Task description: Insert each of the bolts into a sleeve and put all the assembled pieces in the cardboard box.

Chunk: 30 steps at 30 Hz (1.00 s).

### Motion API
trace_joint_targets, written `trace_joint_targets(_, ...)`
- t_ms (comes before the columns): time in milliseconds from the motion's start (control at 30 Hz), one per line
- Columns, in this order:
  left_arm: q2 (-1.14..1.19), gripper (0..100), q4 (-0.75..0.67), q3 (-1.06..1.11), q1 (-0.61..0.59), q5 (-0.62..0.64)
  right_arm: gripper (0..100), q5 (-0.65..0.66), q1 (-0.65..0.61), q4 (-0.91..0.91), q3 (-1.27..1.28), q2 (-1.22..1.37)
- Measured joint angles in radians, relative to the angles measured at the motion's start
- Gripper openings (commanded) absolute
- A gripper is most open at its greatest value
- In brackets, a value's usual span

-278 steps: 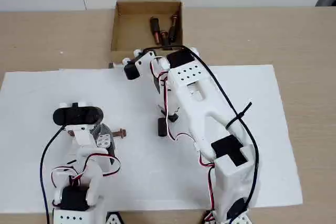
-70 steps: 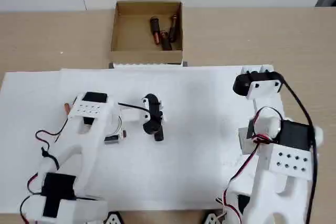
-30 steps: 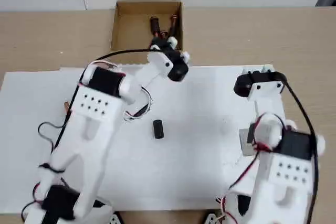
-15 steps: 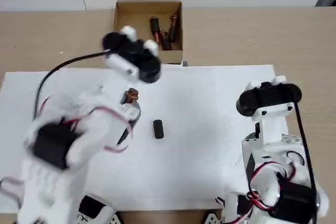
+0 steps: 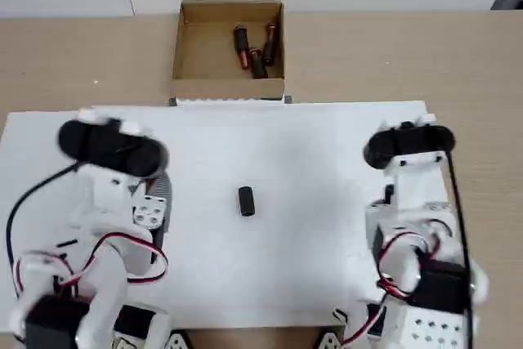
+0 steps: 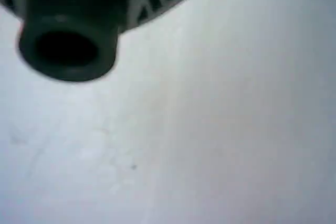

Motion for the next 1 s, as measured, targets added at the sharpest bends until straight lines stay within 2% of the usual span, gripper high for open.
trace_joint_targets(233,-0.216,0,-0.11,0.252,-0.035,0.003,0.3,-0.132,-0.158,-0.195,0.138,0.0)
trace_joint_targets(500,-0.384,0,-0.196,0.446,-0.035,0.193,0.3,-0.235,-0.308,-0.373,0.293,0.0)
trace_joint_targets(633,-0.471,0,-0.242,0.555,-0.035,0.227,0.3,-0.238,-0.322,-0.473,0.339,0.0)
trace_joint_targets(867,-0.477,0,-0.336,0.664,-0.035,0.232,0.3,-0.238,-0.324,-0.589,0.399,0.0)
trace_joint_targets(1000,-0.477,0,-0.423,0.766,-0.035,0.244,0.3,-0.238,-0.324,-0.717,0.494,0.0)
